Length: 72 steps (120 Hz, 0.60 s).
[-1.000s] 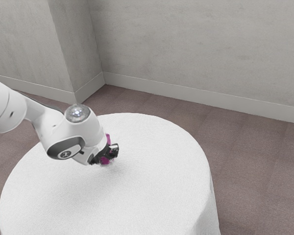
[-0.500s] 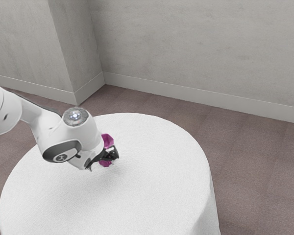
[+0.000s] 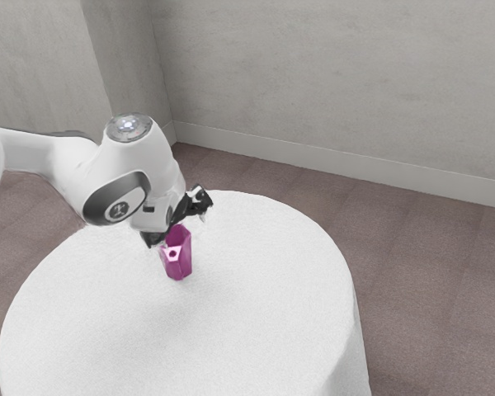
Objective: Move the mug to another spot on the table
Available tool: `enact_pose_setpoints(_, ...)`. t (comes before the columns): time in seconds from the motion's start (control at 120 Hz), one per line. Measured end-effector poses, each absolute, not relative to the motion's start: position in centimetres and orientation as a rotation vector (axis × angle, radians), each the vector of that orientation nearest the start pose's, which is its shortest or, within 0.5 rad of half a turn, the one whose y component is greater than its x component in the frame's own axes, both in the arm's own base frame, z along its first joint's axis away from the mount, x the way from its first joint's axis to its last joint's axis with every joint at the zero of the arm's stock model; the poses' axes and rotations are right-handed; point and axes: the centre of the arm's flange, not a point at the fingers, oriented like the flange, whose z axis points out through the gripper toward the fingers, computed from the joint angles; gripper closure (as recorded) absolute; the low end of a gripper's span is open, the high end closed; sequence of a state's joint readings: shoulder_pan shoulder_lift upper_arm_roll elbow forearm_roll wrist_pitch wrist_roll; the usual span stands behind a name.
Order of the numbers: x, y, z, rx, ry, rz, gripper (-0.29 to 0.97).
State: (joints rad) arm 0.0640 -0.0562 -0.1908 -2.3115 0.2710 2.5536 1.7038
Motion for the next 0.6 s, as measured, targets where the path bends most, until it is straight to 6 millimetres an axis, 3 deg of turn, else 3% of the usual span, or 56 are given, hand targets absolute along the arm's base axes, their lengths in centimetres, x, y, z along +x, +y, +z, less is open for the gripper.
enact_pose_setpoints(0.125,54.7,-5.6,42.7,-1.843,2.322,-0.170,0.00)
enact_pose_setpoints(0.267,56.2,-3.8,46.7,-2.130,2.236,-0.145,0.00)
enact_pose_setpoints(0.458,56.7,-1.1,51.9,-2.369,2.058,-0.090,0.00)
enact_pose_setpoints(0.6,56.4,0.9,53.1,-2.506,1.937,-0.040,0.00)
